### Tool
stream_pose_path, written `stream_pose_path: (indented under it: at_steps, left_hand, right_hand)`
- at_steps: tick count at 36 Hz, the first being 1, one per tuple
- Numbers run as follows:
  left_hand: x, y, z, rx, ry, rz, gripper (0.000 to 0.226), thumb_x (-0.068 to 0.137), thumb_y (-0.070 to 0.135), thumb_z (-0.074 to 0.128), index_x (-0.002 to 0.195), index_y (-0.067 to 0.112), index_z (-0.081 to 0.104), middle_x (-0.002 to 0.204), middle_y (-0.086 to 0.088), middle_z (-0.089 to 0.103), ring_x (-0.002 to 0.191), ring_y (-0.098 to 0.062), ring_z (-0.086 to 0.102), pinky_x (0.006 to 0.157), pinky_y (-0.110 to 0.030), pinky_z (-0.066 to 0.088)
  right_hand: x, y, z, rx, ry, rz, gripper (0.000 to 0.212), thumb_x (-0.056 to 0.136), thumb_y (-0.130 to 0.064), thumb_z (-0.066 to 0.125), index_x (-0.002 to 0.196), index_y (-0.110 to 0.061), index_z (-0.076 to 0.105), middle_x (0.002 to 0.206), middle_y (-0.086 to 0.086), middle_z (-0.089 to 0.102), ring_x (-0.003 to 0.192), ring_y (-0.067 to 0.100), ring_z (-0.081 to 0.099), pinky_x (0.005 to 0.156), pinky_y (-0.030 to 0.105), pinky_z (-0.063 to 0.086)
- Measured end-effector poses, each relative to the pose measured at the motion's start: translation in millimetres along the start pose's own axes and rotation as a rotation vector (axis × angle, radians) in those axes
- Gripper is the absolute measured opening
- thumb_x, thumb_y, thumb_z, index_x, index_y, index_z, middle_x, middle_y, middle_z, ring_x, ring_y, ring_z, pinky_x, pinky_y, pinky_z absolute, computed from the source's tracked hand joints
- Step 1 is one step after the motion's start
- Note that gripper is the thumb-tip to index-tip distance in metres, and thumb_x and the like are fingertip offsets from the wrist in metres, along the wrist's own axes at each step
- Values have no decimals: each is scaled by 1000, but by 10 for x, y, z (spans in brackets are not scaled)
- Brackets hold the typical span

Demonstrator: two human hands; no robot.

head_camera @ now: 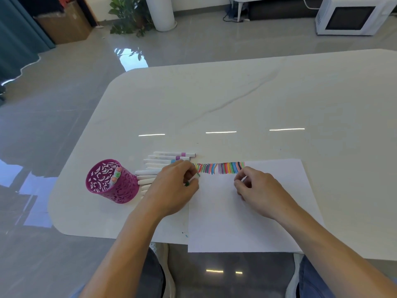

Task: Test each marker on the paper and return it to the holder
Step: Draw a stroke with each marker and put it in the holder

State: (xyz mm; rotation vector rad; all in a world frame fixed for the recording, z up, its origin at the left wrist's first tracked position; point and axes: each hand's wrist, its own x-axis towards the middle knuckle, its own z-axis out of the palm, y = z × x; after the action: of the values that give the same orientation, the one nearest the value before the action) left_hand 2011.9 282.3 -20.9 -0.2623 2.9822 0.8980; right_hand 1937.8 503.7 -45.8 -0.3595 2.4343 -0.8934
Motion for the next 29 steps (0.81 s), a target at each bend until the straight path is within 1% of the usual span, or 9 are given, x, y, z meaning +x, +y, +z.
stream_pose_path:
  at_steps: [3, 9, 14, 16, 18, 21, 23, 25, 29]
  left_hand:
    - [29, 71, 49, -114, 41, 37, 6, 91, 22, 63, 94, 27, 63, 83, 16, 60, 78, -6, 57, 68, -14, 45]
    - [75, 223, 182, -364, 129, 84, 27, 95, 17, 63, 118, 31, 67, 90, 14, 62, 88, -12, 63, 75, -14, 51]
    - [132, 338, 286, -588, 90, -10, 20, 95, 17, 65, 108, 32, 69, 89, 13, 67, 89, -11, 68, 80, -23, 57]
    - [146, 368, 319, -644, 96, -41, 19, 94, 18, 67, 107, 31, 69, 89, 10, 69, 88, -11, 69, 80, -24, 57]
    - [156, 385, 352, -696, 115, -77, 17, 93, 17, 69, 106, 27, 69, 90, 7, 71, 85, -12, 71, 77, -21, 56]
    - [171, 413, 399, -767, 120, -123, 14, 92, 16, 71, 104, 23, 67, 90, 4, 73, 82, -13, 74, 70, -16, 54]
    - [175, 434, 435, -791, 96, -134, 12, 92, 15, 70, 101, 22, 66, 90, 3, 73, 81, -14, 75, 68, -15, 54]
    - [182, 438, 464, -757, 65, -129, 9, 94, 15, 66, 98, 23, 63, 87, 3, 73, 78, -14, 74, 67, -21, 56]
    - [205, 385, 501, -373, -83, -37, 7, 99, 25, 52, 102, 30, 57, 83, 6, 69, 77, -14, 67, 74, -41, 57]
  right_hand:
    - [-6, -1, 12, 20, -17, -12, 11, 101, -32, 52, 95, -31, 61, 85, -10, 73, 84, 15, 70, 76, 38, 57]
    - [-24, 19, -7, 67, -18, -81, 13, 101, -34, 56, 92, -35, 64, 84, -8, 74, 81, 13, 72, 79, 40, 60]
    - [-45, 35, 0, 92, -8, -188, 15, 101, -38, 56, 94, -40, 70, 87, -19, 72, 82, -1, 66, 72, 21, 51]
    - [-37, 40, -8, 99, -9, -207, 15, 102, -40, 55, 98, -40, 69, 90, -20, 71, 85, -3, 65, 72, 19, 50]
    - [-21, 51, -27, 110, -10, -218, 14, 103, -44, 55, 98, -37, 67, 90, -17, 72, 87, 2, 67, 77, 25, 55]
    - [-5, 58, -51, 121, -9, -230, 19, 103, -48, 53, 99, -34, 65, 87, -7, 73, 83, 14, 70, 80, 43, 59]
    - [12, 72, -55, 107, 3, -242, 22, 103, -50, 52, 100, -34, 66, 81, -4, 71, 75, 14, 67, 72, 42, 57]
    - [31, 97, -62, 60, 33, -262, 26, 103, -52, 52, 98, -33, 68, 73, -5, 66, 66, 10, 59, 61, 33, 47]
    - [41, 149, -94, -119, 94, -304, 21, 104, -43, 55, 103, -28, 70, 81, -8, 59, 78, 10, 56, 67, 31, 46]
